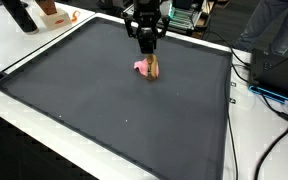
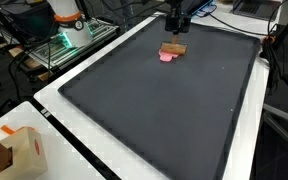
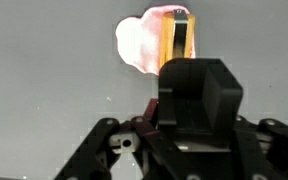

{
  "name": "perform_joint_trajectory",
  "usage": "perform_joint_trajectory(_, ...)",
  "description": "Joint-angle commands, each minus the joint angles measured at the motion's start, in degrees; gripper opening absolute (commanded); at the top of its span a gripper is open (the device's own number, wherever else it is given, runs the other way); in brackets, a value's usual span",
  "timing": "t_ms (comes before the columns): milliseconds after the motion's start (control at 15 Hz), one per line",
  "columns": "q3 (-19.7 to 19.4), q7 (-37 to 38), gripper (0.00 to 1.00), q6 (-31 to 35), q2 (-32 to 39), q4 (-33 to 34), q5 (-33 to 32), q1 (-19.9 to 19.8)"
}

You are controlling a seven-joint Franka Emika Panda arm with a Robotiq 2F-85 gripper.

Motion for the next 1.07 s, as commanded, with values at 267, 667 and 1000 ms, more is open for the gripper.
perform_joint_trajectory(267,0.56,0.51,0.24,8.07,4.44,2.56,0.16,0.93)
perform_joint_trajectory(667,0.60,1.16,0.24,13.57,5.20,2.82,-0.35,1.09)
perform_joint_trajectory(1000,1.05,1.65,0.24,16.88,4.98,3.31,-0.27,0.27)
